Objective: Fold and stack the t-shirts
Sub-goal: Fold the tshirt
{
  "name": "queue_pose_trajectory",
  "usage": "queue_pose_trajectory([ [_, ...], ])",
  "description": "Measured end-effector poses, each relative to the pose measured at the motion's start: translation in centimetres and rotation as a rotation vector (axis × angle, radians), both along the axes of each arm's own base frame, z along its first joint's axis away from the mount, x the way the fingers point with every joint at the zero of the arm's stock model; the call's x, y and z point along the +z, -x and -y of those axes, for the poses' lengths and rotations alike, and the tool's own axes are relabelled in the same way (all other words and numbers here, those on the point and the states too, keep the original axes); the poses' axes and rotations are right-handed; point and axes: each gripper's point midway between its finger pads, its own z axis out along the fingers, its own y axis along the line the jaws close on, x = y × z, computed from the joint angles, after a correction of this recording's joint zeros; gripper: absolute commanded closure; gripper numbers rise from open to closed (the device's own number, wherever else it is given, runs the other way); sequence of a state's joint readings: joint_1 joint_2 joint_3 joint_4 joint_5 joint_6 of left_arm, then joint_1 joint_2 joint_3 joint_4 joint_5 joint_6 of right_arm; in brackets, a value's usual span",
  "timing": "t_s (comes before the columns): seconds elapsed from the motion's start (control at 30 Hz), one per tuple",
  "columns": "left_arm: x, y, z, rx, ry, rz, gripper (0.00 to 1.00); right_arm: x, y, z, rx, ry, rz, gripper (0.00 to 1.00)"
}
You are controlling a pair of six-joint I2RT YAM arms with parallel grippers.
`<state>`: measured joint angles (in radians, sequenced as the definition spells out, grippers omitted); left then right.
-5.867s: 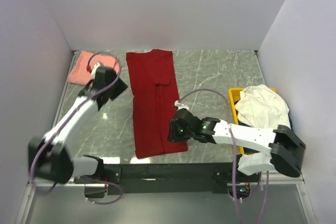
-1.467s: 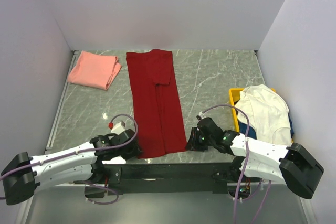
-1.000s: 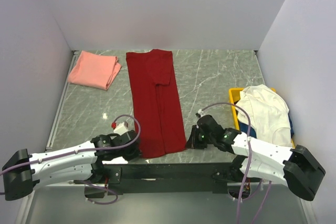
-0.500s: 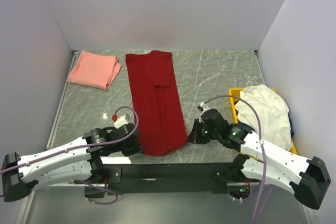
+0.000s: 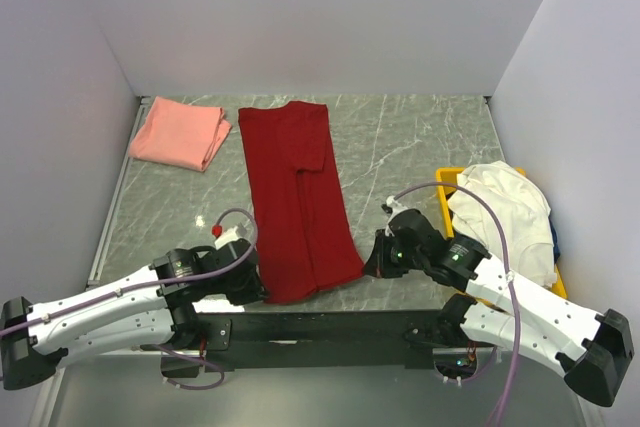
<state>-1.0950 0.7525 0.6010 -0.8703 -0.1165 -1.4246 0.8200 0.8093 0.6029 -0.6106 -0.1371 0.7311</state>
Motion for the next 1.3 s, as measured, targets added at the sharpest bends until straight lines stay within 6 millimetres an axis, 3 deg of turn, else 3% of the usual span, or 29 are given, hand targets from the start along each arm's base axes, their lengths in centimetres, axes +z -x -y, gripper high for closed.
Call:
queue_pose_trajectory([
  [0.3, -4.0, 1.2, 0.3, -0.054, -0.018, -0.065, 1.00, -4.7, 2.3, 1.0, 0.025, 0.040, -0.099, 1.00],
  [0.53, -4.4, 0.0, 0.4, -0.082, -0.087, -0.023, 1.00, -3.8, 1.1, 0.1, 0.027, 0.058, -0.081, 1.00],
  [0.63, -2.7, -3.0, 1.2, -0.051, -0.098, 0.045, 1.00, -1.9, -1.3, -1.0, 0.011, 0.057, -0.046, 1.00],
  [0.73, -1.0, -7.5, 1.2, 0.021, -0.096, 0.120, 1.00, -0.1, -4.6, -2.2, -0.014, 0.059, -0.010, 1.00],
  [0.93, -0.1, -14.6, -0.3, 0.135, -0.134, 0.191, 1.00, 1.9, -12.6, -4.3, -0.077, 0.073, 0.024, 1.00],
  [1.13, 0.1, -21.1, -1.2, 0.225, -0.155, 0.222, 1.00, 0.9, -20.2, -5.4, -0.147, 0.085, 0.009, 1.00],
  [1.3, -1.1, -24.9, -2.1, 0.279, -0.169, 0.209, 1.00, -1.2, -24.3, -5.1, -0.199, 0.098, -0.027, 1.00],
])
